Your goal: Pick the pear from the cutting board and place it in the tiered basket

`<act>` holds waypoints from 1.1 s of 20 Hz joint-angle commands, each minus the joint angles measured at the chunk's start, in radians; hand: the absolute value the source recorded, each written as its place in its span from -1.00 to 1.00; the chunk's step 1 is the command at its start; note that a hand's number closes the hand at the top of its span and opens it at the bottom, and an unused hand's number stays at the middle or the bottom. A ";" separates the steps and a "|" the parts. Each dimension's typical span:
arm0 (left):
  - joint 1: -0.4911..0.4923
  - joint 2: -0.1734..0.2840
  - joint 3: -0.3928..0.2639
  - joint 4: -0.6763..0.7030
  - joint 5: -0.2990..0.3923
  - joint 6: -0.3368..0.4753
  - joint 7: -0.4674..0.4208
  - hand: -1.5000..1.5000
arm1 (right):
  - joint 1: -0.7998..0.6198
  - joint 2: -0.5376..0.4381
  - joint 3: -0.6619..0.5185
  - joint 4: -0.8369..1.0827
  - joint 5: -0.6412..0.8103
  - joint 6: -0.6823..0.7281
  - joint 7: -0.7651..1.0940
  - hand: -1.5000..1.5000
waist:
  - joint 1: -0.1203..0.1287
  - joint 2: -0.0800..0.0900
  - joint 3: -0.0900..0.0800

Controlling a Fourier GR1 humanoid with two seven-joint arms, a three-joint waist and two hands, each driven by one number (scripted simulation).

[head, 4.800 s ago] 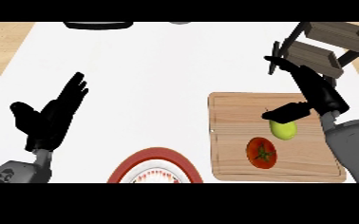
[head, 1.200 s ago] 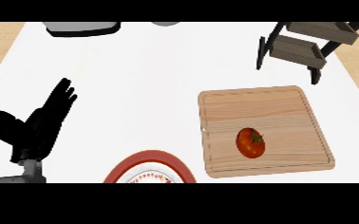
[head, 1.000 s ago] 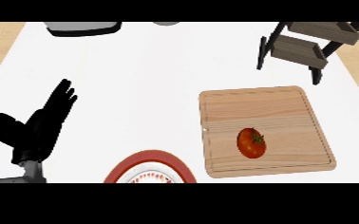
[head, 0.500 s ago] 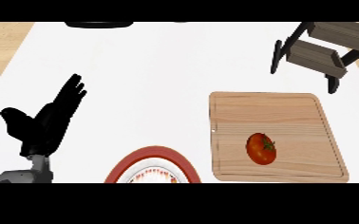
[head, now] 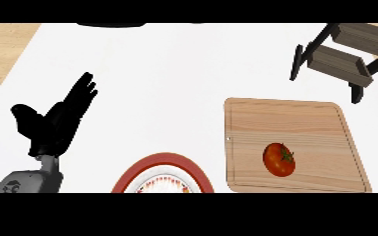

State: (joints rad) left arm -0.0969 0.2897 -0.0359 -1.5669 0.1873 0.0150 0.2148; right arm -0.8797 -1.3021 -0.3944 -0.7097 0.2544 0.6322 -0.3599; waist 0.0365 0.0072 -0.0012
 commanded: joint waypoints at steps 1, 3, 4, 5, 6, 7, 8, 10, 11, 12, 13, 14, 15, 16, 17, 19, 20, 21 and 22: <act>0.040 -0.011 -0.005 -0.012 -0.018 -0.003 -0.017 0.00 | -0.097 0.078 0.052 -0.040 -0.009 0.016 0.109 1.00 | -0.008 -0.004 0.000; 0.012 0.007 0.005 -0.006 -0.009 -0.018 0.002 0.00 | -0.158 0.172 0.110 -0.091 0.022 -0.048 0.194 1.00 | 0.001 -0.003 -0.001; -0.015 0.004 0.029 0.044 -0.001 -0.027 -0.014 0.00 | -0.172 0.130 0.077 -0.041 0.008 -0.025 0.185 1.00 | -0.015 -0.003 0.000; 0.000 0.002 0.030 0.032 -0.012 -0.017 -0.034 0.00 | -0.229 0.165 0.109 -0.050 0.027 -0.048 0.243 1.00 | -0.004 -0.002 -0.001; 0.036 -0.006 0.005 -0.030 -0.018 -0.011 -0.009 0.00 | -0.247 0.194 0.136 -0.074 0.038 -0.047 0.262 1.00 | 0.000 -0.004 -0.001; 0.025 -0.015 -0.002 -0.054 -0.012 -0.003 0.032 0.00 | -0.263 0.214 0.143 -0.061 0.046 -0.059 0.303 1.00 | -0.003 -0.004 0.000; -0.018 -0.004 0.024 0.009 -0.012 -0.006 0.030 0.00 | -0.285 0.215 0.150 -0.074 0.036 -0.016 0.318 1.00 | -0.014 -0.004 0.000; 0.029 -0.017 0.010 -0.062 -0.018 0.005 0.046 0.00 | -0.275 0.237 0.149 -0.048 0.050 -0.042 0.295 1.00 | -0.015 -0.005 0.000; 0.089 -0.034 -0.012 -0.020 -0.039 -0.020 -0.061 0.00 | -0.332 0.242 0.173 -0.014 0.073 -0.038 0.332 1.00 | -0.004 -0.002 0.000; 0.028 -0.024 0.013 -0.003 -0.030 -0.011 -0.021 0.00 | -0.353 0.261 0.183 -0.016 0.083 -0.046 0.377 1.00 | -0.011 -0.003 0.000; 0.029 -0.016 0.015 -0.054 -0.026 -0.005 0.028 0.00 | -0.319 0.237 0.184 -0.012 0.094 -0.027 0.324 1.00 | -0.016 -0.004 0.001; 0.060 0.013 0.049 -0.022 -0.001 -0.048 -0.019 0.00 | -0.354 0.247 0.187 0.001 0.093 -0.014 0.370 1.00 | -0.013 -0.004 0.000; 0.015 0.008 0.040 -0.025 -0.015 -0.030 0.029 0.00 | -0.346 0.254 0.184 0.018 0.099 -0.025 0.350 1.00 | -0.017 -0.003 0.000; 0.068 -0.027 0.021 -0.019 -0.036 -0.017 -0.031 0.00 | -0.282 0.295 0.177 -0.005 0.099 -0.083 0.317 1.00 | -0.021 -0.005 0.001; -0.002 0.003 0.053 0.012 0.001 -0.047 0.015 0.00 | -0.354 0.288 0.191 0.039 0.119 -0.065 0.362 1.00 | -0.017 -0.002 0.000; 0.050 -0.017 0.028 -0.048 -0.014 -0.035 0.025 0.00 | -0.319 0.323 0.202 0.017 0.128 -0.085 0.330 1.00 | -0.018 -0.004 0.001; 0.009 -0.020 0.036 0.004 -0.039 -0.018 0.005 0.00 | -0.325 0.330 0.208 0.065 0.157 -0.134 0.281 1.00 | -0.014 0.000 0.001; 0.005 -0.008 0.056 0.045 -0.029 -0.043 -0.029 0.00 | -0.341 0.340 0.220 0.065 0.165 -0.119 0.302 1.00 | -0.016 0.000 0.001; 0.053 -0.026 0.050 0.002 -0.020 -0.040 -0.030 0.00 | -0.309 0.377 0.215 -0.002 0.154 -0.150 0.336 1.00 | -0.022 -0.005 0.001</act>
State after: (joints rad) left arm -0.0646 0.2706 -0.0002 -1.5705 0.1609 -0.0127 0.2060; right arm -1.2028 -0.9845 -0.1949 -0.6864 0.3859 0.5341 -0.0366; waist 0.0194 0.0043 -0.0006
